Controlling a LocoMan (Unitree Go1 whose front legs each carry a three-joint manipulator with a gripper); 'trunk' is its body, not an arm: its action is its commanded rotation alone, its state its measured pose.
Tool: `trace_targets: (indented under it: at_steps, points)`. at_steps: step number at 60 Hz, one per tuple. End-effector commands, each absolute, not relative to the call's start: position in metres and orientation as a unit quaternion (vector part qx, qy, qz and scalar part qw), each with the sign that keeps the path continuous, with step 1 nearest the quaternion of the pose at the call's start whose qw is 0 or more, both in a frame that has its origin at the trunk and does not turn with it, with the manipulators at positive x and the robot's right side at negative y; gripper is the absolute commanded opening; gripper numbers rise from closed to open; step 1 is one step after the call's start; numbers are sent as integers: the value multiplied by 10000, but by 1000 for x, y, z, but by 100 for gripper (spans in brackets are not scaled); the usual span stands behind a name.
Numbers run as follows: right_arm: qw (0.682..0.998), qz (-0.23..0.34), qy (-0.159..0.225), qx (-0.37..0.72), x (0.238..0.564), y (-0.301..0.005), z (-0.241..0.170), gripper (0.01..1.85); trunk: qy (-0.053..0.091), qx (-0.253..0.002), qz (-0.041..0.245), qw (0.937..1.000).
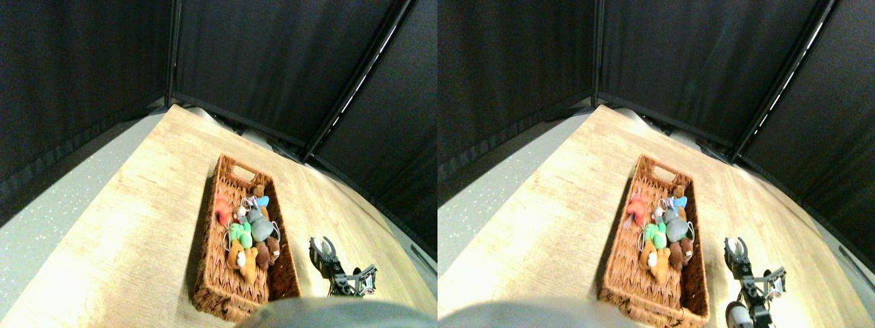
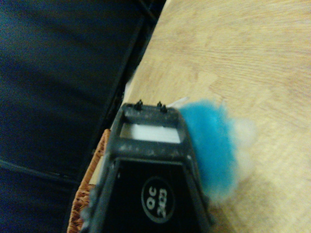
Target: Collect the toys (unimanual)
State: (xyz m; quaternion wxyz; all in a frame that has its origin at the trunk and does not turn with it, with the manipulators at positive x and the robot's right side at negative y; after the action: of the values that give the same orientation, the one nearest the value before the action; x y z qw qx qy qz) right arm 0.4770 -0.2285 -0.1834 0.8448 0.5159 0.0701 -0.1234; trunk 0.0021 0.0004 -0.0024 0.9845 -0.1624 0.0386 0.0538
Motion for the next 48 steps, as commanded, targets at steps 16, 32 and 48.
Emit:
trace_targets:
  at_steps: [16, 32, 48]
  points:
    - [8625, -183, 687, 5010, 498, -171, -89, 6, 128, -1813, 693, 9809]
    - [8914, 206, 631, 4484, 503, -159, -73, 12, 61, -1808, 704, 9810]
    - [8844, 311, 773, 4593, 508, -147, -66, 7, 57, -1819, 752, 9804]
